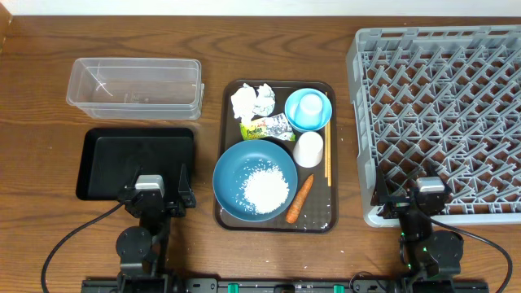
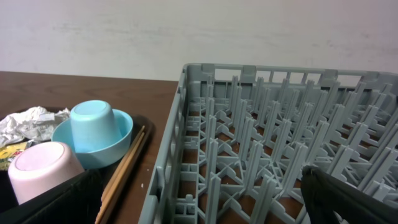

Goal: Sort waste into correct bins and load items into the dishwasher rack

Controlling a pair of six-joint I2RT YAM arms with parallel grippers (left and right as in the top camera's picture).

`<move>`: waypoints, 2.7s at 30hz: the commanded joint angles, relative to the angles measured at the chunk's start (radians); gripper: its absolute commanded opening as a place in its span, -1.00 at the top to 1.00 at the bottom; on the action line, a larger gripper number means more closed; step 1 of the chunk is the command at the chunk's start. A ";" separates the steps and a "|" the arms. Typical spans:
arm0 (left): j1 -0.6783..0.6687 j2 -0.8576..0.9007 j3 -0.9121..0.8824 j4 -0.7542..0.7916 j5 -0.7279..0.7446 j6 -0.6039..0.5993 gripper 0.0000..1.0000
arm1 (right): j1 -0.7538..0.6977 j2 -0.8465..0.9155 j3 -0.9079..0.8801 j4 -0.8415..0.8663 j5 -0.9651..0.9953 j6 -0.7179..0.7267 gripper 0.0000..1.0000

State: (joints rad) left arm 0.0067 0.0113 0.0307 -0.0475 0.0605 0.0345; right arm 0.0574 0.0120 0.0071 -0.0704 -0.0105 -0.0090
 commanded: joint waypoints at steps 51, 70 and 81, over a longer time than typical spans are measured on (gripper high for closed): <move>0.005 0.006 0.053 0.090 0.639 -0.530 -0.92 | -0.019 -0.005 -0.002 -0.005 0.004 -0.010 -0.98; 0.001 0.645 0.772 -0.602 0.731 -0.315 -0.92 | -0.019 -0.005 -0.002 -0.005 0.004 -0.010 -0.98; -0.312 0.808 0.869 -0.782 0.196 -0.460 -0.92 | -0.019 -0.005 -0.002 -0.005 0.004 -0.010 -0.98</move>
State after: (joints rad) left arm -0.2317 0.7784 0.8223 -0.8127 0.4480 -0.3496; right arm 0.0574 0.0120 0.0071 -0.0704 -0.0101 -0.0090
